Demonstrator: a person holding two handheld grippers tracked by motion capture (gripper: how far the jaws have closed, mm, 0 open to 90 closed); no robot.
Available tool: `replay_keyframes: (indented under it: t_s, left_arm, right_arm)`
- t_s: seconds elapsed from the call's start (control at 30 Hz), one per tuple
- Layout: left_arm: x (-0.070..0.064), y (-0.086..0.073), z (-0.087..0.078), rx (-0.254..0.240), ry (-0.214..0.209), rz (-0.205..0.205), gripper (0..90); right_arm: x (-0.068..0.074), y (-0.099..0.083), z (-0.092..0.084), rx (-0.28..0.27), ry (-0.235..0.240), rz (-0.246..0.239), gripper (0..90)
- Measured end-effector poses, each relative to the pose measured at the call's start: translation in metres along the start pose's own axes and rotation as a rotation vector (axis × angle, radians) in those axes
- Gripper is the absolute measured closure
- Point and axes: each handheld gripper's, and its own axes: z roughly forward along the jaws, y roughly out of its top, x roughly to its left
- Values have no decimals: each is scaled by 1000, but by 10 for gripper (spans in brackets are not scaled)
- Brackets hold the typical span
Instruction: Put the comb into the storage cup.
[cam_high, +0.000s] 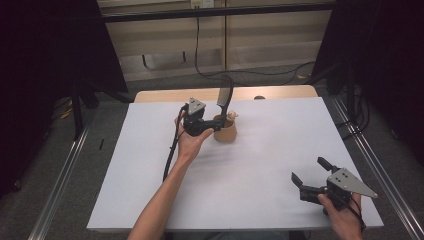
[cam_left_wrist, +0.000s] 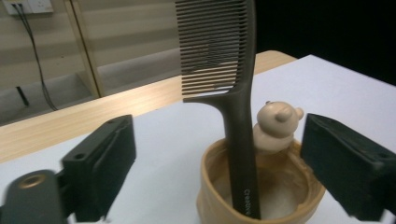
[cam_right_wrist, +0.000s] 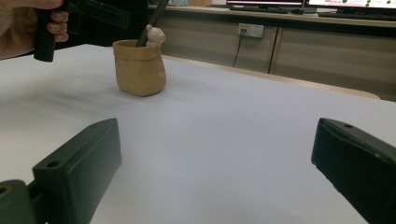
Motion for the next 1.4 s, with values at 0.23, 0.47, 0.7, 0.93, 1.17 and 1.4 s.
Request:
replay_keyframes:
  t_s: [0.23,0.47,0.7,0.93,1.17,1.4]
  left_arm:
    - [-3,2,-10,-15,-34,35,21]
    - [-1,3,-19,-45,-29,8,26]
    - [3,-1,-27,-61,-23,-23,27]
    - [7,-2,-38,-108,0,-44,27]
    - [6,-6,-47,-153,12,-50,23]
    - [0,-9,-55,-167,-2,-30,18]
  right_arm:
    - [-1,-1,1,3,-3,4,14]
    - [-1,-2,3,6,2,4,14]
    - [-2,-2,3,5,-1,8,13]
    - [-2,-1,2,1,-5,8,14]
    - [-1,0,0,-5,-11,8,12]
    - [-1,0,-1,-11,-15,10,11]
